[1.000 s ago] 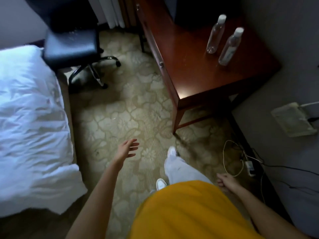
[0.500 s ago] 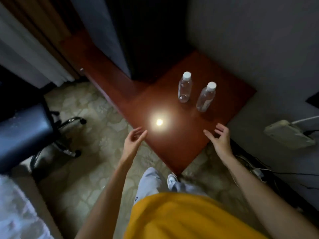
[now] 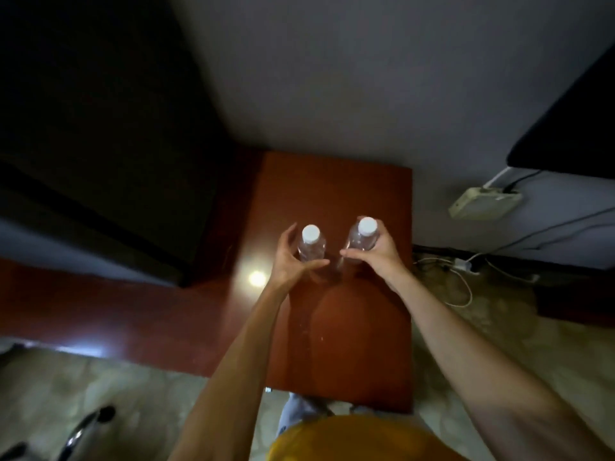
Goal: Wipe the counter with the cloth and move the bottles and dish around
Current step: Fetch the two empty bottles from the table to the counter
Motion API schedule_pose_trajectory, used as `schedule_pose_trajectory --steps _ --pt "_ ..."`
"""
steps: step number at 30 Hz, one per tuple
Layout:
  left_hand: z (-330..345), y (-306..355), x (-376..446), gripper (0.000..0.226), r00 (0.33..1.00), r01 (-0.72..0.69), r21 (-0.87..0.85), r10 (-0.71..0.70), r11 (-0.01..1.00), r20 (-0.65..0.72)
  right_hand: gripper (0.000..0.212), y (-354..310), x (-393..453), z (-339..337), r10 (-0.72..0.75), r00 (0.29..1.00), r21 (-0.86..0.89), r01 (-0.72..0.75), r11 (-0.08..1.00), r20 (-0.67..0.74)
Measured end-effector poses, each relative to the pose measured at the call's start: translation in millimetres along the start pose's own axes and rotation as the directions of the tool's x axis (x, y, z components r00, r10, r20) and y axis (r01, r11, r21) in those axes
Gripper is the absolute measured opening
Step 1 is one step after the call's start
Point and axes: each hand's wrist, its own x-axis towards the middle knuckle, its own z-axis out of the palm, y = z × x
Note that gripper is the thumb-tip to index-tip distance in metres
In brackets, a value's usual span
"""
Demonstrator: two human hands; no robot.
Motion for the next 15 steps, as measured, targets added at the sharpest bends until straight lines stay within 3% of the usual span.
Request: schedule_pose_trajectory --steps 4,9,12,15 --pt "-2 -1 23 0.084 0.997 -0.019 0.117 0.011 0.993 0.075 0.095 -9 -9 2 0.106 0.994 0.112 -0.101 0.989 -0.039" --pt "19 27 27 0.063 0.984 -0.021 0.051 0.012 0.998 0.176 0.062 -1 -44 -35 0.173 0.972 0.279 -0.123 0.952 -0.162" --pt "56 47 22 0.053 0.964 -0.008 0.010 0.006 1.000 0.265 0.034 7 -76 -69 0.202 0.925 0.378 -0.070 0.923 -0.323" --pt "107 59 12 0.043 0.923 -0.024 0.024 0.013 0.999 0.384 0.037 24 -117 -105 0.301 0.849 0.455 -0.082 0.887 -0.435"
